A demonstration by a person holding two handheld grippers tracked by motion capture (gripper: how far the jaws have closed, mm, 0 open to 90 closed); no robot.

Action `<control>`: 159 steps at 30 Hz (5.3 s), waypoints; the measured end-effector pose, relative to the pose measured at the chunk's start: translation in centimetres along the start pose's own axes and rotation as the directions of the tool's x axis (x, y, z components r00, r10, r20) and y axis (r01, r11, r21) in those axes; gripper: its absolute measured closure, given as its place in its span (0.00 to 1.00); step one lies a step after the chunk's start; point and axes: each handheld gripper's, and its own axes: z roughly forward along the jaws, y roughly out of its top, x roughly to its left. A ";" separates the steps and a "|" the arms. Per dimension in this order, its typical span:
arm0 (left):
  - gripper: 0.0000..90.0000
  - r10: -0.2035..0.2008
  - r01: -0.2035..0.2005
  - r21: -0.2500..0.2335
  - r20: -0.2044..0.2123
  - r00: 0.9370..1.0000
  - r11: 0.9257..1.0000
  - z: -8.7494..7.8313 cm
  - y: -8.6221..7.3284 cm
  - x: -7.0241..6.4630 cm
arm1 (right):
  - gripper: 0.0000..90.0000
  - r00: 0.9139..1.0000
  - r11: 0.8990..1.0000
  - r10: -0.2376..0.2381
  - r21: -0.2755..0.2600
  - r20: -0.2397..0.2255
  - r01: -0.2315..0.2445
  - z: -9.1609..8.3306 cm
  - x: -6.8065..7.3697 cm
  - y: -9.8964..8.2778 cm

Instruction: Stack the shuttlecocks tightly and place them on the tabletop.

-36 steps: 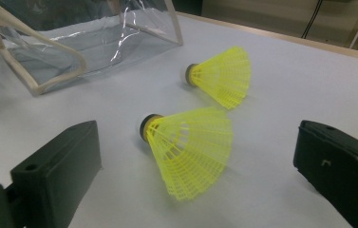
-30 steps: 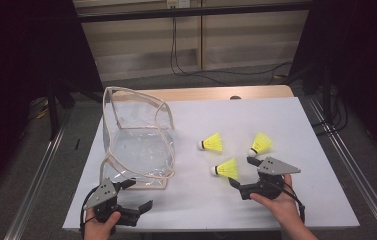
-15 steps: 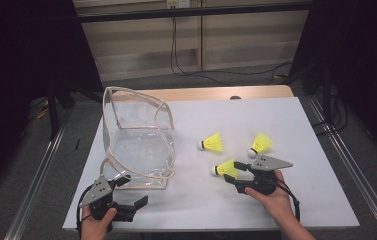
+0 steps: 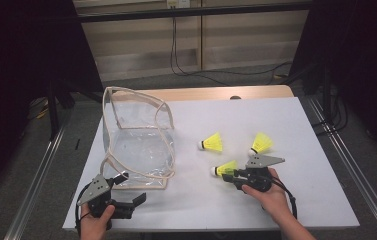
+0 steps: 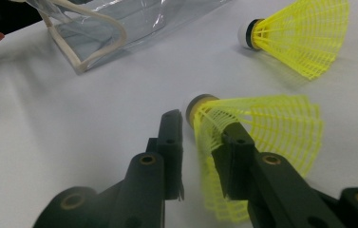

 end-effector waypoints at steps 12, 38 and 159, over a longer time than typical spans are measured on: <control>0.03 -0.007 0.007 -0.007 0.000 1.000 1.000 0.0 -0.1 -0.1 | 0.99 0.998 1.000 0.030 0.010 -0.060 -0.030 -0.1 -0.2 0.4; 0.03 -0.004 0.004 -0.006 0.004 1.000 1.000 0.0 -0.1 -0.2 | 1.00 0.999 0.998 0.035 -0.055 -0.030 -0.036 -1.0 -0.8 1.7; 0.03 -0.004 0.004 0.010 0.029 1.000 1.000 0.5 -0.3 -0.4 | 1.00 0.985 0.992 0.109 -0.079 0.136 -0.099 3.7 -6.1 4.0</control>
